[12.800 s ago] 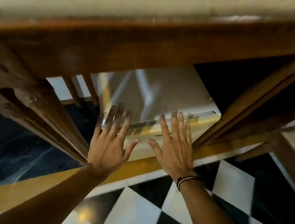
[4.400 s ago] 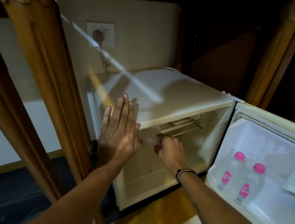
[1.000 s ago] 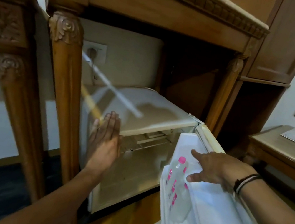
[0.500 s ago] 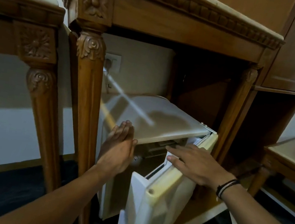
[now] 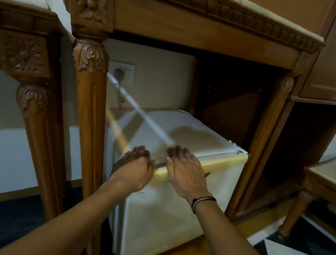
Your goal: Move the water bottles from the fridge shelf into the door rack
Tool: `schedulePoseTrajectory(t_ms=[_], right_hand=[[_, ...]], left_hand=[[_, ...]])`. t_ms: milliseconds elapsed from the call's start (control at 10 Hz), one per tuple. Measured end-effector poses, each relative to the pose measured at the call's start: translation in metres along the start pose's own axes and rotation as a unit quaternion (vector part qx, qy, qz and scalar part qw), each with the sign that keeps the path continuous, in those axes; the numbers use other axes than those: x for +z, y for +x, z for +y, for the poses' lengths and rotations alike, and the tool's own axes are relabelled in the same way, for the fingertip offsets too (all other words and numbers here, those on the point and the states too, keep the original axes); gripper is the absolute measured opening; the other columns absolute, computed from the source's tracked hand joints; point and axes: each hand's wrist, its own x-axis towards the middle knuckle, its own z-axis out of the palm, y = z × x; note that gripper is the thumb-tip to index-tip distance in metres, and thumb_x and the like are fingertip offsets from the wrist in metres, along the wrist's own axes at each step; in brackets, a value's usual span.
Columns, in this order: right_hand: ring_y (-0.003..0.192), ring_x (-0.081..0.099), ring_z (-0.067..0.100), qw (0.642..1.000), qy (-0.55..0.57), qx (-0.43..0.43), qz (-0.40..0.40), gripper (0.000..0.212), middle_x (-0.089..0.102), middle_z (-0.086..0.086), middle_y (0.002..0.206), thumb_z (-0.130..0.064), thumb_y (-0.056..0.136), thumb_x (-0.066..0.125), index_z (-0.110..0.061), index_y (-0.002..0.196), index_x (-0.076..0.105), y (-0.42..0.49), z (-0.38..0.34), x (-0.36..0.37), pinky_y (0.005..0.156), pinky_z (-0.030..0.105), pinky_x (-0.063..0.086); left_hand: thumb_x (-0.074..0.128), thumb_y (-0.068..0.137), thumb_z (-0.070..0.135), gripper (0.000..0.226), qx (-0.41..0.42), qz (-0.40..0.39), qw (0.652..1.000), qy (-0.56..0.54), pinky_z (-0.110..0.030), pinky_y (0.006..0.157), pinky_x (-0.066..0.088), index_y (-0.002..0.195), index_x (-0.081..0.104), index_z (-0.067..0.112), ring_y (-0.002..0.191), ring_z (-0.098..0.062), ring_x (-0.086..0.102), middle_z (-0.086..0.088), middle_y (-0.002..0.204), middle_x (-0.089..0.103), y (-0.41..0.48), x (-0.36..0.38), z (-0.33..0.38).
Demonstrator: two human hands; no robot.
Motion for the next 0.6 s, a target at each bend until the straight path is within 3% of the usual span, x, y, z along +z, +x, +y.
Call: schedulePoseTrajectory(t_ms=[100,200,300,400,500,600], right_hand=[[0.146,0.038,0.032,1.0,-0.024,0.009,-0.005,0.059,0.043,0.012,0.158,-0.035,0.107,0.01,-0.013,0.154,0.038,0.001,-0.003,0.003,0.12,0.042,0.031],[0.143,0.04,0.032,0.999,-0.039,0.009,0.011,0.069,0.047,0.012,0.154,-0.037,0.102,0.0,-0.014,0.153,0.04,-0.004,-0.001,0.012,0.117,0.042,0.033],[0.136,0.047,0.029,0.998,-0.03,0.016,0.05,0.063,0.057,0.009,0.144,-0.039,0.106,0.007,-0.016,0.145,0.05,0.002,0.004,0.021,0.112,0.041,0.037],[0.134,0.052,0.031,0.994,0.02,0.044,0.095,0.057,0.062,0.011,0.14,-0.042,0.109,0.02,-0.014,0.134,0.062,0.003,0.006,0.044,0.106,0.044,0.041],[0.138,0.048,0.035,0.995,0.053,0.039,0.076,0.058,0.059,0.015,0.144,-0.042,0.109,0.022,-0.011,0.137,0.061,0.006,0.012,0.049,0.109,0.049,0.039],[0.151,0.031,0.037,0.993,0.087,0.047,-0.066,0.062,0.041,0.017,0.16,-0.049,0.109,0.023,-0.011,0.152,0.045,0.018,0.011,0.001,0.119,0.051,0.028]], left_hand=[[0.024,0.117,0.034,0.051,0.023,0.075,0.994,0.072,-0.041,0.122,0.044,0.149,0.055,0.011,0.144,-0.027,0.056,-0.013,0.158,0.055,-0.018,0.013,0.003],[0.023,0.115,0.032,0.053,0.036,0.13,0.984,0.117,-0.035,0.122,0.045,0.148,0.062,0.015,0.142,-0.019,0.06,-0.007,0.156,0.062,-0.026,0.021,0.005],[0.04,0.112,0.022,0.043,0.039,0.147,0.975,0.159,-0.04,0.112,0.056,0.133,0.075,0.008,0.128,-0.024,0.072,-0.013,0.14,0.074,-0.021,0.028,0.006],[0.042,0.111,0.021,0.044,0.046,0.234,0.955,0.176,-0.046,0.104,0.063,0.123,0.081,0.004,0.116,-0.028,0.079,-0.017,0.126,0.081,-0.013,0.053,-0.007],[0.028,0.116,0.028,0.057,0.022,0.237,0.955,0.179,-0.047,0.112,0.059,0.132,0.078,0.006,0.126,-0.026,0.075,-0.015,0.135,0.078,-0.005,0.059,-0.009],[0.02,0.118,0.032,0.06,-0.039,0.067,0.975,0.21,-0.047,0.131,0.038,0.159,0.052,0.002,0.156,-0.029,0.049,-0.017,0.166,0.052,-0.004,0.024,0.024]])
